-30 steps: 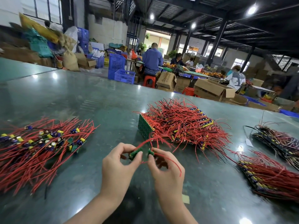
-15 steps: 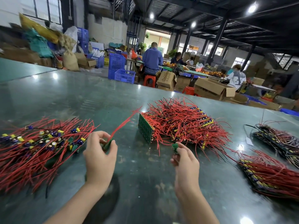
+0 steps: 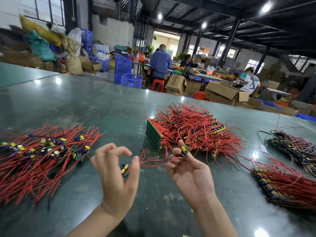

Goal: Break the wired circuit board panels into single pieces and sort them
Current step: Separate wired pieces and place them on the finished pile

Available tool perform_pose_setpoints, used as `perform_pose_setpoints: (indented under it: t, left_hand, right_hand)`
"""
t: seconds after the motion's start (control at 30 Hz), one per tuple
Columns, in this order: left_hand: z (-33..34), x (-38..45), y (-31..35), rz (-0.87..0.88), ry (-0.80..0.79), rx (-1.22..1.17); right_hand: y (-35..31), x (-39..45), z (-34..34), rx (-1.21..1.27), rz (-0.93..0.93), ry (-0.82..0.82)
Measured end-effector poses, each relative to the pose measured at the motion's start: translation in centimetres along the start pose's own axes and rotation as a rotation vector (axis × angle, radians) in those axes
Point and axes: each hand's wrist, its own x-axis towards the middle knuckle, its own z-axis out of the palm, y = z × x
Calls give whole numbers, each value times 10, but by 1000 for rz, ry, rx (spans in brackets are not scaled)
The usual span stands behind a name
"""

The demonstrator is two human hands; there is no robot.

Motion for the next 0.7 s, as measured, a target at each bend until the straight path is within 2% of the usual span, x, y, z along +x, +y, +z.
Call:
perform_pose_setpoints:
  t: [0.03,0.13,0.17,0.23,0.33,0.4,0.47,0.57,0.7]
  left_hand:
    - [0,3,0,-90,67,-94]
    - [4,18,-6,-563,180,-565]
    - [4,21,-9,-684,124,-627]
    - [5,22,-13,-830,-160,-666]
    - [6,14,-11,-835,-613,-678]
    - [6,10,-10,-781,-749,-669]
    - [7,6,-10,-769,-735,-681]
    - [8,4,-10,-745,-610,-596]
    - [9,1,-8,-783,-592,-665]
  right_hand:
    - [-1,-1,0,1,-9,2]
    - [-2,-2,1,-10,14,9]
    - [1,-3,1,-39,52,-2]
    - [10,-4,3,-91,160,-59]
    - [23,-6,6,-171,292,-112]
    - [26,-5,6,-224,309,-83]
    - [27,-4,6,-325,267,-24]
    - [33,-2,5,-477,146,32]
    - [39,-2,8,-601,8,106]
